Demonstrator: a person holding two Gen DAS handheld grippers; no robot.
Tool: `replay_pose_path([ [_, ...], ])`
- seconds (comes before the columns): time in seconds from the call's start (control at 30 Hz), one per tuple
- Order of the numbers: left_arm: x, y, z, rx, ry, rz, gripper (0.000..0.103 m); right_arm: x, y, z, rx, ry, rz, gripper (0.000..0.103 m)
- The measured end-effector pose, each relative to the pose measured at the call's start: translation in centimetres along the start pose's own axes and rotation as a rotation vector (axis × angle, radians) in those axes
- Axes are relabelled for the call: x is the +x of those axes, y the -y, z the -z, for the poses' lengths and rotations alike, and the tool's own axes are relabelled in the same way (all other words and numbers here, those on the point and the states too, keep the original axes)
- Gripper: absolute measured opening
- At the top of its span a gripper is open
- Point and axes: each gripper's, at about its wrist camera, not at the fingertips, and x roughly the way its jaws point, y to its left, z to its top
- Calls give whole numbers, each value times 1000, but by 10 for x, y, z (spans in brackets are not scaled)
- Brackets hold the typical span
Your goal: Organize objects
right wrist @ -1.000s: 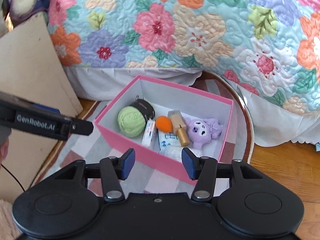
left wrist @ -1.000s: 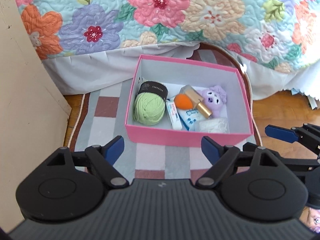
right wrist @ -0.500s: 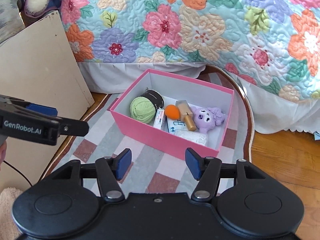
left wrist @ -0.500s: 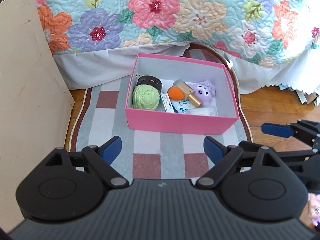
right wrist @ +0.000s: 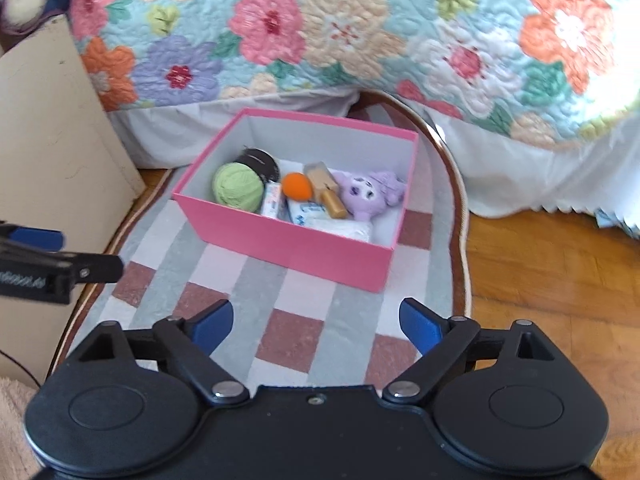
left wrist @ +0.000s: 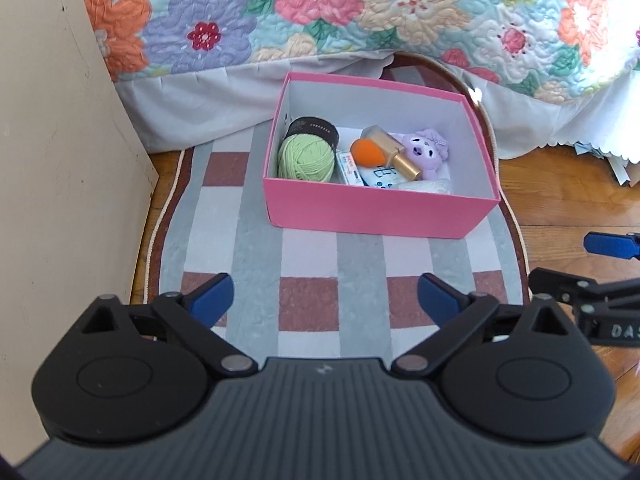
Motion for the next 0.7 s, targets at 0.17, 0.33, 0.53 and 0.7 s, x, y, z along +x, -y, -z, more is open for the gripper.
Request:
replay_pose_path([
  [0.17,0,1,3,-30,-49,7,103,-1,-1,2,5,-19,8,93],
  [0.33,0,-1,8,-50,-65,-28,103,-7,-9,4,-20,-7,22,93],
  [0.53,-4,-4,12,-57,-67,-74,103,-13,-14,3,-10,-8,19,93],
  [0.7,-1,-6,18,-36,-93,-122,103,-15,-19,6,2,-30,29,93],
])
